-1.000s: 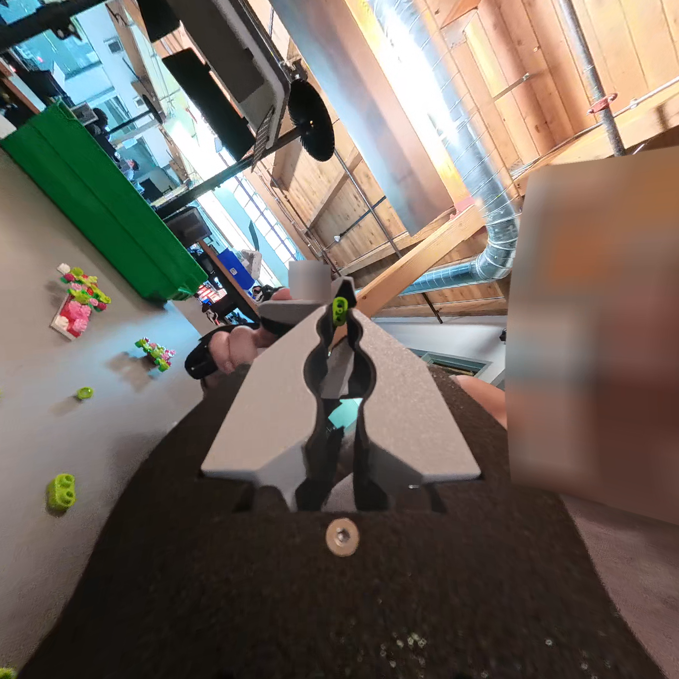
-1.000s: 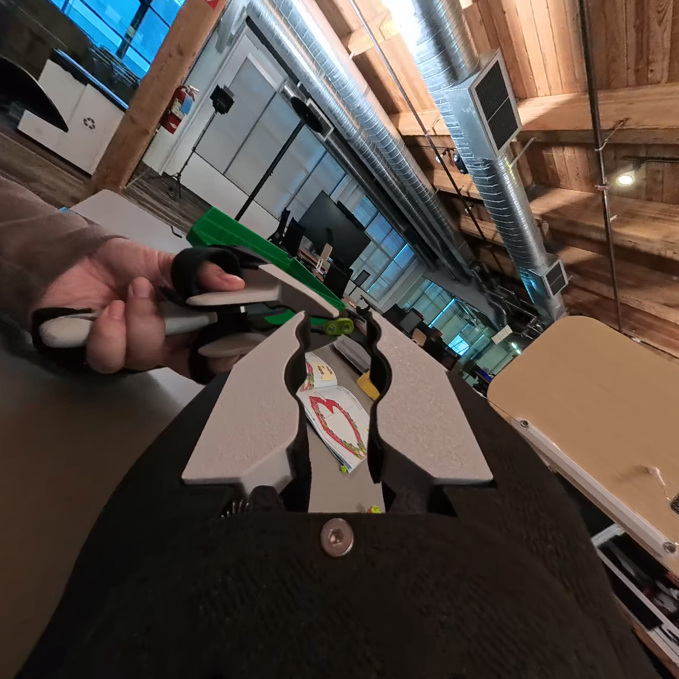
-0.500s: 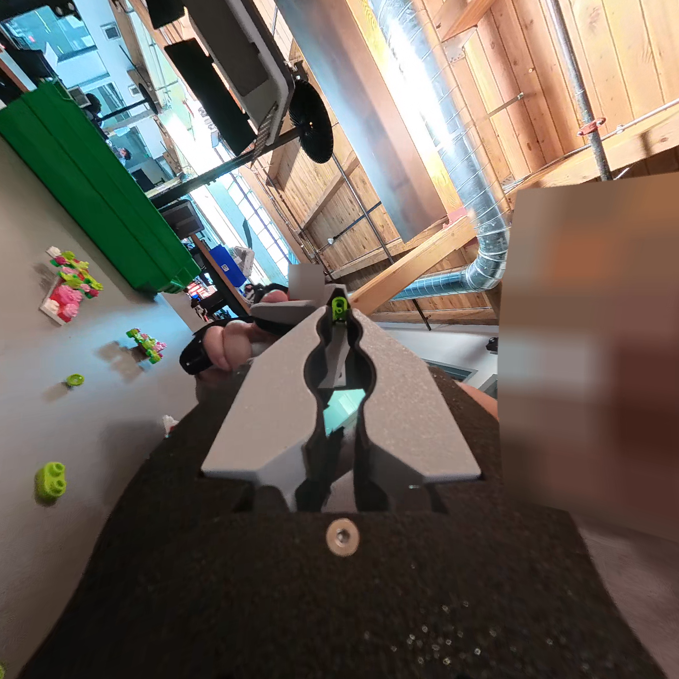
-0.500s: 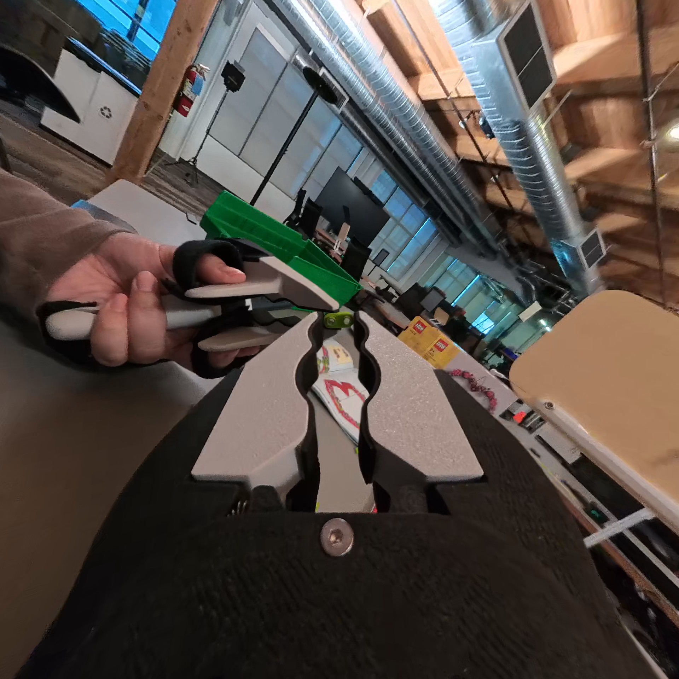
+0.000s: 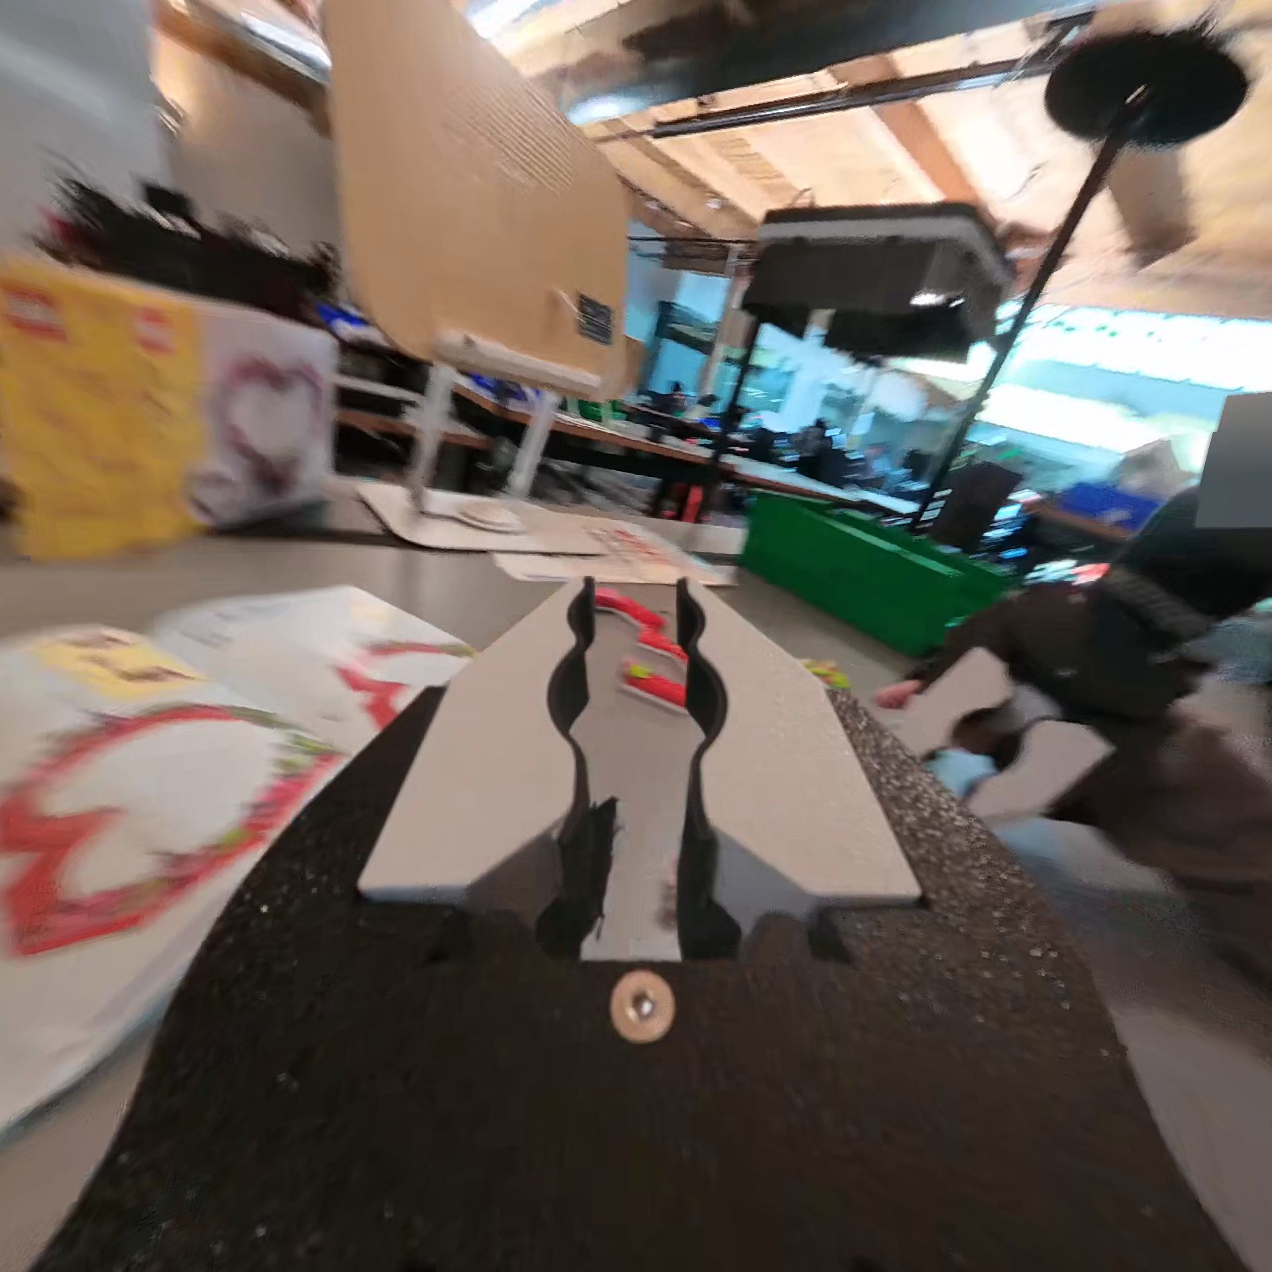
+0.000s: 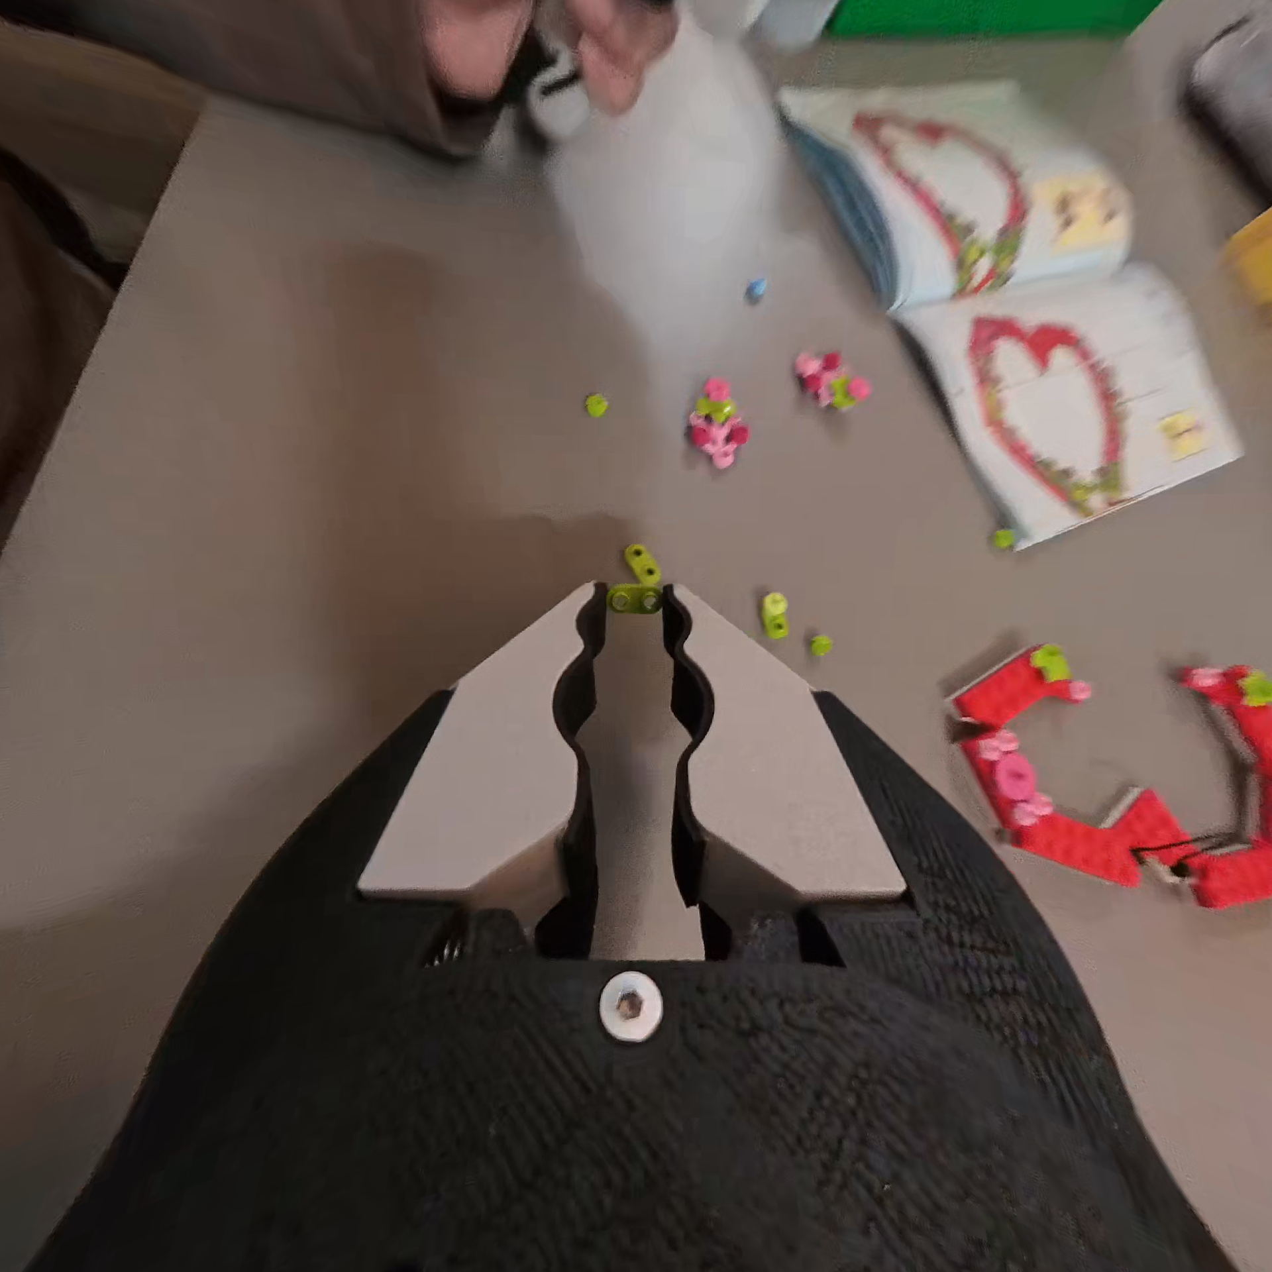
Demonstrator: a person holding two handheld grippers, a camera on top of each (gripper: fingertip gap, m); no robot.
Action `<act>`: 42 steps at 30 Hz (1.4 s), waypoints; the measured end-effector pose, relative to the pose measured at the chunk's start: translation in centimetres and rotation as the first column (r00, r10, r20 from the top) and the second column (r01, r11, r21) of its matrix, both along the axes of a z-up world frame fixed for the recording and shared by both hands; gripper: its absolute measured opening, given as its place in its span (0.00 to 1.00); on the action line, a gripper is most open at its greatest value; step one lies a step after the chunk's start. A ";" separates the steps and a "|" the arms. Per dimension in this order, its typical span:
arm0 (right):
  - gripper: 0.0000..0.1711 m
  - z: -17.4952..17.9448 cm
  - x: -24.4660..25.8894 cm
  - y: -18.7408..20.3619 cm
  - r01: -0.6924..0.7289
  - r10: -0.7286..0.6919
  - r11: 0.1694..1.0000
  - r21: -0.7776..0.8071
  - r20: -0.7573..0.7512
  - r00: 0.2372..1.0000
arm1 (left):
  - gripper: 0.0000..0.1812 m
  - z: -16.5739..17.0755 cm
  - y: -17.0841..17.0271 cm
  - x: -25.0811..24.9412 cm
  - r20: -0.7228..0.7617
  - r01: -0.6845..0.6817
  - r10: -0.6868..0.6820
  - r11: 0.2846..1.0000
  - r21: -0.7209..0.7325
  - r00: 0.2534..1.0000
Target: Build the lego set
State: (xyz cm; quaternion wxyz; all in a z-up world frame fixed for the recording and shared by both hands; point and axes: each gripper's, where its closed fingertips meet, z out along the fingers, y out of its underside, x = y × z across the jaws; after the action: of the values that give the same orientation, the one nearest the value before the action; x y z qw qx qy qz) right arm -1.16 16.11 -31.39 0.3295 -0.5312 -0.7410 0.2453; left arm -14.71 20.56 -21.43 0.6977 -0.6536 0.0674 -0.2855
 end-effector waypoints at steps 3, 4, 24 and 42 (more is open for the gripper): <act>0.09 -1.8 0.6 -0.7 0.015 -0.004 0.997 -0.076 0.138 0.990 | 0.13 0.2 0.1 -2.2 -0.166 -0.151 0.165 0.984 0.094 0.972; 0.09 -2.3 0.9 -0.8 0.015 0.000 0.996 -0.085 0.176 0.984 | 0.13 -0.1 0.1 -2.7 -0.205 -0.189 0.208 0.976 0.112 0.956; 0.18 -0.4 0.1 1.2 0.072 -0.073 0.997 0.013 0.048 0.996 | 0.17 -2.0 0.8 -3.8 -0.318 -0.270 0.294 0.956 0.116 0.901; 0.00 11.4 9.1 11.9 0.758 -0.327 0.523 0.390 -0.729 0.601 | 0.14 -2.0 0.5 -3.0 -0.336 -0.232 0.265 0.963 0.134 0.904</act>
State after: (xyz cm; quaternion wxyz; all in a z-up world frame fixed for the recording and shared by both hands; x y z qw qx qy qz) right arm 7.97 28.04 -19.98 0.7642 -0.4887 -0.4208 -0.0148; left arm -17.66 21.05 -23.46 0.7342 -0.6646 0.1197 -0.0698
